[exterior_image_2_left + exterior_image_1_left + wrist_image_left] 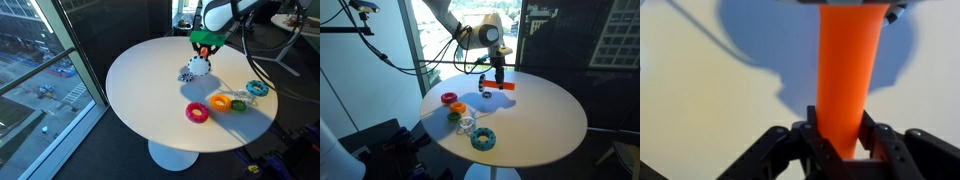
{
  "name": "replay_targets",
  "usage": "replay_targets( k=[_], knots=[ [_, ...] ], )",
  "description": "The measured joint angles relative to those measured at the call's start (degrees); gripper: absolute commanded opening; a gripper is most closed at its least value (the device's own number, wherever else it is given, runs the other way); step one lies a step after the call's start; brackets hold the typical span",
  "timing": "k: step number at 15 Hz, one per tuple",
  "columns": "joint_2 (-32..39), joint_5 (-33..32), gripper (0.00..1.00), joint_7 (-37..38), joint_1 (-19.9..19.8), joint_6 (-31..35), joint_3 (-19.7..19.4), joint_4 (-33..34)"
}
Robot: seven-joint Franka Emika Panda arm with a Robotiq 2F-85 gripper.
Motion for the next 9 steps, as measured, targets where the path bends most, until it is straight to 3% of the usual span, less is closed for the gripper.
replay_targets(
  k=[9],
  knots=[
    [-0.09,-10.78,0.16,10.0,3.23,2.76,-3.32,0.13]
  ],
)
